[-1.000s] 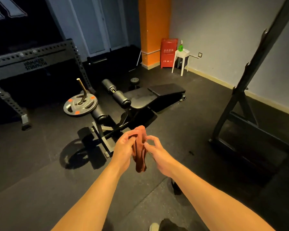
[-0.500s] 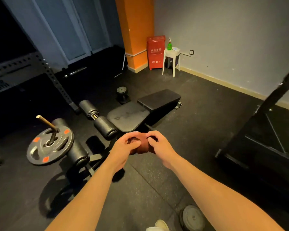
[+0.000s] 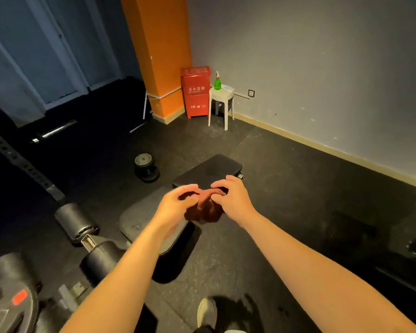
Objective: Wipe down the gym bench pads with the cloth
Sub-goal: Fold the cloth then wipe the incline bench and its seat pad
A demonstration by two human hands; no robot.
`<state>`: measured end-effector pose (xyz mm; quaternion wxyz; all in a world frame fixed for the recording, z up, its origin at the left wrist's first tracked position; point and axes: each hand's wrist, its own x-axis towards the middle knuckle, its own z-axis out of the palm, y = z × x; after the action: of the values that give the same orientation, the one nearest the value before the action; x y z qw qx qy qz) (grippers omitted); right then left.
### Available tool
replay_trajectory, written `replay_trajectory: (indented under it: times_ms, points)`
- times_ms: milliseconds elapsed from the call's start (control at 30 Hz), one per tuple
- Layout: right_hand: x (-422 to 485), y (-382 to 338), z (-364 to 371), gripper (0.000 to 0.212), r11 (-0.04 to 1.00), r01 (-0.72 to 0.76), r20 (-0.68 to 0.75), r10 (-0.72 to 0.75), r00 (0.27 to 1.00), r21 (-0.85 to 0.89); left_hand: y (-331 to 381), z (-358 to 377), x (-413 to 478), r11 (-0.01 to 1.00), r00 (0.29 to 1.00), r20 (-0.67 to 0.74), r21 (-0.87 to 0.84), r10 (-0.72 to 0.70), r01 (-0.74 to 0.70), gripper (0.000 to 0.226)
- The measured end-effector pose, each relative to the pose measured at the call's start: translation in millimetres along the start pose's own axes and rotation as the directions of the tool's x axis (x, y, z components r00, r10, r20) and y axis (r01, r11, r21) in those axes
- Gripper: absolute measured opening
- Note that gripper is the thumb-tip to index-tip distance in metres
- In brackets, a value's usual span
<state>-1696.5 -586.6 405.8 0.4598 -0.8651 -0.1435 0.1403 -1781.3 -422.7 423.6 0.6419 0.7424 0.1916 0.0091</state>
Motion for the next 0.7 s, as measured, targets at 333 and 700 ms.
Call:
replay_trajectory:
  times_ms: [333, 700]
  points:
    - [204, 15, -71, 0.02, 0.996, 0.087, -0.091, -0.087, 0.992, -0.013, 65, 33, 237, 0.836, 0.953, 0.228, 0.468, 0.2, -0.288, 0.026]
    - [463, 127, -217, 0.02, 0.996, 0.043, -0.15, -0.054, 0.987, -0.076, 103, 193, 512, 0.904, 0.991, -0.019, 0.411, 0.136, -0.116, 0.019]
